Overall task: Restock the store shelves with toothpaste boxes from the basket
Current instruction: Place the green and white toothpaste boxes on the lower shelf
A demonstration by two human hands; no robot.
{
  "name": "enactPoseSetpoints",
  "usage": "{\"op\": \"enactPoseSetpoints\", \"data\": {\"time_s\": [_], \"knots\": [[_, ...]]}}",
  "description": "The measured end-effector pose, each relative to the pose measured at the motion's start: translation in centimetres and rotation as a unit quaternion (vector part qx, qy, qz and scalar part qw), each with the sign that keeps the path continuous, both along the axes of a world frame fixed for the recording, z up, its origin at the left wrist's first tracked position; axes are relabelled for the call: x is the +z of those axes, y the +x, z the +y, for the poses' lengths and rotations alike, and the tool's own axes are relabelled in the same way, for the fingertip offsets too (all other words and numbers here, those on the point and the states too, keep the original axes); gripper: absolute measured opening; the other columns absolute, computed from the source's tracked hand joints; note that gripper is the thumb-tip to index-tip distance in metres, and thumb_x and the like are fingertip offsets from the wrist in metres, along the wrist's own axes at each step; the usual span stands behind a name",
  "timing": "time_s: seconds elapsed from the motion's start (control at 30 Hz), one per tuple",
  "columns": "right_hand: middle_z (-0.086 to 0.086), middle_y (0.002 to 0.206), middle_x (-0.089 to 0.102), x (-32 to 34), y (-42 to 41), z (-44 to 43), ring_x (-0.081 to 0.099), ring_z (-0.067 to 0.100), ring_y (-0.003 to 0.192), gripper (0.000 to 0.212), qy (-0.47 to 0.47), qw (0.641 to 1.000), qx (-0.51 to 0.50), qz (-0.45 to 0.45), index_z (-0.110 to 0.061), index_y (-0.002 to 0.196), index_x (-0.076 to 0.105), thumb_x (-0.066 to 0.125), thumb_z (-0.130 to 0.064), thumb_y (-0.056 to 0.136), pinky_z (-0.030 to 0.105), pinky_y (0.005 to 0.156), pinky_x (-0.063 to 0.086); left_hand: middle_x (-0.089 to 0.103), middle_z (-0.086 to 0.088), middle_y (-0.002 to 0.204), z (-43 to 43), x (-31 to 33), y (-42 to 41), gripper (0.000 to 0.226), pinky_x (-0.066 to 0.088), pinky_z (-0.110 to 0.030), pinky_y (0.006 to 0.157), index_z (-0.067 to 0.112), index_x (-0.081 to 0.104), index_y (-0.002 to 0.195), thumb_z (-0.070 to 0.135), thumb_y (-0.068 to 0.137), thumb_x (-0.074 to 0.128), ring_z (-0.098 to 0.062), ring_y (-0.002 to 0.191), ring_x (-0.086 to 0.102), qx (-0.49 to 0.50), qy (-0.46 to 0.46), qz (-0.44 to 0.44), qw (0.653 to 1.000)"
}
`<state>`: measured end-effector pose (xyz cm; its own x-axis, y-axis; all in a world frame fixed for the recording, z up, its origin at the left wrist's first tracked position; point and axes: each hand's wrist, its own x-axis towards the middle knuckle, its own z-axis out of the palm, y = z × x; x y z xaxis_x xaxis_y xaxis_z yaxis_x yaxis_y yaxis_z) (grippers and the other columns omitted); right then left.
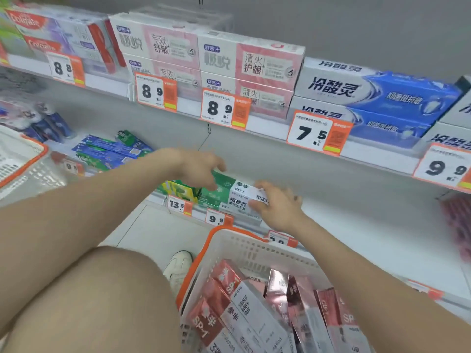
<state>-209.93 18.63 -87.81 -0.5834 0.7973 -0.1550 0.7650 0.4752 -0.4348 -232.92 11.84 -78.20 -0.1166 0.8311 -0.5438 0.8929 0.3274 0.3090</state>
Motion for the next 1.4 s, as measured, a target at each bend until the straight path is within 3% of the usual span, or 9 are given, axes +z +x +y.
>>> {"op": "enactPoseSetpoints", "data": {"time_s": [0.1, 0.17, 0.27, 0.33, 0.6, 0.73, 0.9, 1.07, 1.4], "knots": [[-0.004, 0.148, 0.055, -3.1, -2.1, 0.7, 0.038, 0.031, 0.134, 0.051, 0.015, 0.999, 0.005, -0.036, -0.038, 0.148, 0.043, 0.055, -0.054, 0.102, 0.044, 0.092, 0.023, 0.042, -0.009, 0.161, -0.2, -6.1, -0.8, 0.065, 0.042, -0.030, 0.109, 0.020, 0.035, 0.160, 0.018, 0.101, 0.062, -0.027, 0.141, 0.048, 0.091, 0.034, -0.071, 0.993], [-0.004, 0.147, 0.054, -5.1, -3.0, 1.5, 0.039, 0.031, 0.131, 0.050, 0.017, 0.999, 0.002, -0.052, -0.039, 0.149, 0.041, 0.054, -0.054, 0.103, 0.046, 0.093, 0.027, 0.052, -0.016, 0.149, -0.6, -10.0, -1.7, 0.061, 0.045, -0.026, 0.088, 0.014, 0.040, 0.156, 0.007, 0.098, 0.058, -0.033, 0.129, 0.056, 0.158, 0.055, -0.090, 0.982], [-0.001, 0.143, 0.054, -7.5, -4.2, 2.3, 0.040, 0.031, 0.125, 0.049, 0.020, 0.998, -0.014, -0.054, -0.041, 0.149, 0.038, 0.055, -0.049, 0.104, 0.049, 0.095, 0.033, 0.064, -0.019, 0.113, -0.9, -14.1, -3.0, 0.035, 0.048, -0.033, 0.068, 0.013, 0.057, 0.119, -0.003, 0.087, 0.053, -0.038, 0.097, 0.065, 0.250, 0.083, -0.107, 0.959], [0.000, 0.142, 0.053, -8.7, -4.7, 2.6, 0.041, 0.032, 0.123, 0.048, 0.018, 0.998, -0.012, -0.061, -0.042, 0.149, 0.038, 0.056, -0.046, 0.104, 0.049, 0.096, 0.033, 0.065, -0.027, 0.116, -0.7, -16.2, -3.5, 0.034, 0.053, -0.042, 0.077, 0.011, 0.057, 0.108, 0.002, 0.076, 0.051, -0.044, 0.104, 0.066, 0.270, 0.109, -0.125, 0.948], [0.007, 0.130, 0.040, -11.5, -4.5, 3.4, 0.030, 0.025, 0.107, 0.054, -0.052, 0.998, -0.026, -0.007, -0.042, 0.149, 0.039, 0.064, -0.035, 0.102, 0.041, 0.094, 0.039, 0.052, -0.022, 0.150, -0.1, -18.7, -2.1, 0.069, 0.049, -0.049, 0.112, 0.004, 0.046, 0.153, -0.011, 0.086, 0.054, -0.037, 0.140, 0.052, 0.293, 0.148, -0.123, 0.936], [0.012, 0.135, 0.037, -11.8, -3.0, 3.8, 0.041, 0.035, 0.119, 0.078, -0.054, 0.998, -0.031, 0.009, -0.031, 0.154, 0.036, 0.064, 0.000, 0.088, 0.038, 0.100, 0.042, 0.049, -0.025, 0.148, -0.5, -18.4, -1.7, 0.066, 0.045, -0.042, 0.115, 0.001, 0.049, 0.151, -0.010, 0.086, 0.055, -0.035, 0.140, 0.051, 0.280, 0.155, -0.086, 0.944], [0.008, 0.119, 0.049, -12.5, -1.7, 4.1, 0.056, 0.032, 0.105, 0.064, -0.065, 0.997, -0.030, 0.003, -0.023, 0.144, 0.044, 0.068, -0.002, 0.089, 0.036, 0.086, 0.047, 0.036, -0.019, 0.151, -1.0, -18.0, -1.5, 0.066, 0.041, -0.033, 0.111, 0.005, 0.045, 0.155, -0.009, 0.091, 0.056, -0.036, 0.134, 0.052, 0.212, 0.187, -0.030, 0.959], [0.007, 0.107, 0.049, -12.6, -1.6, 4.4, 0.056, 0.033, 0.095, 0.056, -0.046, 0.999, -0.010, -0.020, -0.023, 0.137, 0.046, 0.063, 0.001, 0.090, 0.041, 0.082, 0.052, 0.012, -0.007, 0.174, -1.2, -19.0, -2.2, 0.082, 0.049, -0.050, 0.109, 0.020, 0.026, 0.165, -0.003, 0.093, 0.059, -0.039, 0.148, 0.039, 0.070, 0.138, 0.015, 0.988], [0.010, 0.106, 0.058, -13.0, -1.0, 4.7, 0.057, 0.027, 0.094, 0.062, -0.030, 0.999, -0.011, -0.039, -0.017, 0.141, 0.049, 0.073, -0.003, 0.085, 0.036, 0.077, 0.052, 0.036, -0.014, 0.163, -1.8, -19.4, -2.5, 0.067, 0.039, -0.049, 0.119, 0.013, 0.041, 0.158, 0.000, 0.096, 0.058, -0.039, 0.145, 0.044, 0.054, 0.167, 0.021, 0.984]]}}
